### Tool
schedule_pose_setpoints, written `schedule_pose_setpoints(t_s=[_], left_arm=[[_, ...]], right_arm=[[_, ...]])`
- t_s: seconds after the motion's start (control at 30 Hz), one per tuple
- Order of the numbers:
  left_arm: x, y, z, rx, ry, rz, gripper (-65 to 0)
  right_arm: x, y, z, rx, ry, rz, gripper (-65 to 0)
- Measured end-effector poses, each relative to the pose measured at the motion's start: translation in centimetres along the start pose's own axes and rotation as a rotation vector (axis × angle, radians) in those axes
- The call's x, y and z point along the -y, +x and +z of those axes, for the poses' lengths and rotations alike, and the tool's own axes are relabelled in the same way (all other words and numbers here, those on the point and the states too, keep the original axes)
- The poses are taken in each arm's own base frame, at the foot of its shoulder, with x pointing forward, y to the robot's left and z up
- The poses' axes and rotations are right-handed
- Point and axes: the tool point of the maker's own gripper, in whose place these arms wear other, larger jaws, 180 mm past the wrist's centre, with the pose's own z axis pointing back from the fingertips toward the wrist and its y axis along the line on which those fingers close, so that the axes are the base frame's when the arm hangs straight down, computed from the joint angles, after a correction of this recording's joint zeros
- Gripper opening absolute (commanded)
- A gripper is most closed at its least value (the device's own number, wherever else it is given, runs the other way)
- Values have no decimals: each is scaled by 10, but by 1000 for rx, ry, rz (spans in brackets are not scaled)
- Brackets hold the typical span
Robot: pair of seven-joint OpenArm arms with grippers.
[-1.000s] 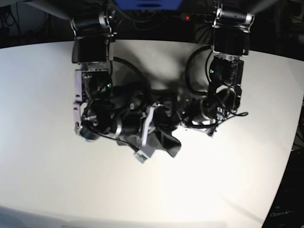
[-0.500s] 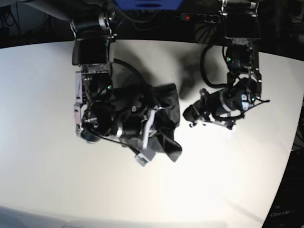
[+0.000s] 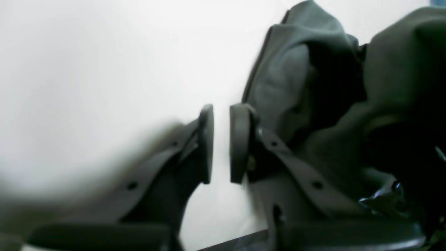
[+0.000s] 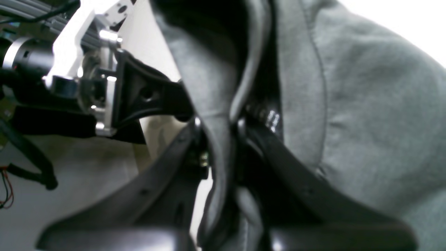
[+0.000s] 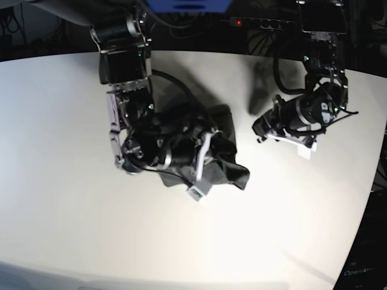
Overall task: Fold the T-shirt properly
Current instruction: 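Release the left gripper and press the folded bundle with the right gripper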
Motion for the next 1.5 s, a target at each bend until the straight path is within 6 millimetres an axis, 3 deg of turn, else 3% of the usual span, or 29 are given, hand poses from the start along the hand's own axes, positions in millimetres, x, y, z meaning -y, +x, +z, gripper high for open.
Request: schedule_pose_setpoints(t_s=[0.2,0.27,0.47,0.53,0.67,0.83,1.0,1.13,1.23,1.37,1.5], left_arm=[[-3,-4,0,-7,6,4,-567],[-4,-5,0,-10,8,6,-567],[-4,-6,0,-14,7,6,-567],[1,-5,3,-5,-3,-5,-567],[13,-7,13,14,-31,-38,-567],[14,-15,20,18,-36,-52,-567],[-1,-35,21,-27,-5,-33,-567],[-12,-40,23,-28,19,-36,-567],[-22,-52,24,-53,44,-27,-567],[-23,-60,24,-78,43,-25,-567],[-18,-59,25,-72,33,-36,-567]], right_arm=[[2,0,2,0,-5,1,-640],[2,0,2,0,-6,2,-608],[3,3,1,22,1,-11,-292],[7,-7,-6,1,17,-56,-199],[14,-27,-17,-31,28,-128,-74],[15,-21,-19,-34,33,-120,-15],[17,-14,-17,-50,28,-80,-16],[19,-17,-16,-62,22,-73,-44],[25,-20,-11,-73,6,-65,-190],[41,-18,2,-103,-36,-26,-432],[35,-9,-2,-104,-26,3,-612]])
